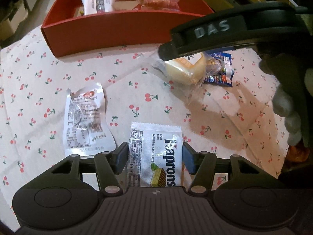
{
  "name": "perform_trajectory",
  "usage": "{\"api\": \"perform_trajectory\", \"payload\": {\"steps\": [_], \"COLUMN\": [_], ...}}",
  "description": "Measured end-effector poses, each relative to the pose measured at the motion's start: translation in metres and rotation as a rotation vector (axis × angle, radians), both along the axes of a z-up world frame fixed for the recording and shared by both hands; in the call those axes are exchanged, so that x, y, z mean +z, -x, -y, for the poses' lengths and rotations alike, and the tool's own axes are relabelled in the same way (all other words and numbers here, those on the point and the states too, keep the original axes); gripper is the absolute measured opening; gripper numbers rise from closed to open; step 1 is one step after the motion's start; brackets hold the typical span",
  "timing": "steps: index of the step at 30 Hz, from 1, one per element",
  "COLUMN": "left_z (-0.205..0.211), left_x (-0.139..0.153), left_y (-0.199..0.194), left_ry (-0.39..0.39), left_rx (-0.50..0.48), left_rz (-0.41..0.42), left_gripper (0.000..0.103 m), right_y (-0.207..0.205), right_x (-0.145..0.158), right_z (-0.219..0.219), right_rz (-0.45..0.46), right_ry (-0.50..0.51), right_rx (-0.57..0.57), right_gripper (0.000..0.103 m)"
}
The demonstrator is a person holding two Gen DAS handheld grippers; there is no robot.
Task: Organize snacks
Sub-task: 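Move left tool onto the white Kaprons packet while right approaches the round bun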
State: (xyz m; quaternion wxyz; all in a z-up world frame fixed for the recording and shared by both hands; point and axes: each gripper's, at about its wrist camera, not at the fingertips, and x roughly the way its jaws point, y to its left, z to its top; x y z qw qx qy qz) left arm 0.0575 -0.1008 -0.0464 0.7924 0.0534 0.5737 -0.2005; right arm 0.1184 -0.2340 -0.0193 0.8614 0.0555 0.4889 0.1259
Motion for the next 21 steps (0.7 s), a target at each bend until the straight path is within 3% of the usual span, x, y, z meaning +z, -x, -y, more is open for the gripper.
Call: {"api": "perform_trajectory", "payload": {"steps": [5, 9, 10, 11, 21], "left_z": [-0.001, -0.002, -0.002, -0.002, -0.001], "left_x": [-0.003, -0.004, -0.004, -0.004, 0.002], "left_y": [-0.002, -0.002, -0.002, -0.002, 0.003], "left_ry": [0.008, 0.01, 0.012, 0.013, 0.009], "left_rx": [-0.005, -0.003, -0.002, 0.0, -0.008], "left_rz": [-0.015, -0.018, -0.018, -0.019, -0.002], "left_gripper": [0.065, 0.065, 0.065, 0.065, 0.065], "right_y": [-0.005, -0.01, -0.01, -0.011, 0.028], "right_x": [-0.012, -0.026, -0.026, -0.025, 0.001], "right_z": [-0.013, -0.016, -0.016, -0.014, -0.011], "right_rz": [-0.009, -0.027, -0.023, -0.036, 0.007], "right_ry": [0.1, 0.17, 0.17, 0.155, 0.105], "right_rx": [0.081, 0.082, 0.079, 0.065, 0.035], "right_gripper": [0.093, 0.088, 0.078, 0.076, 0.074]}}
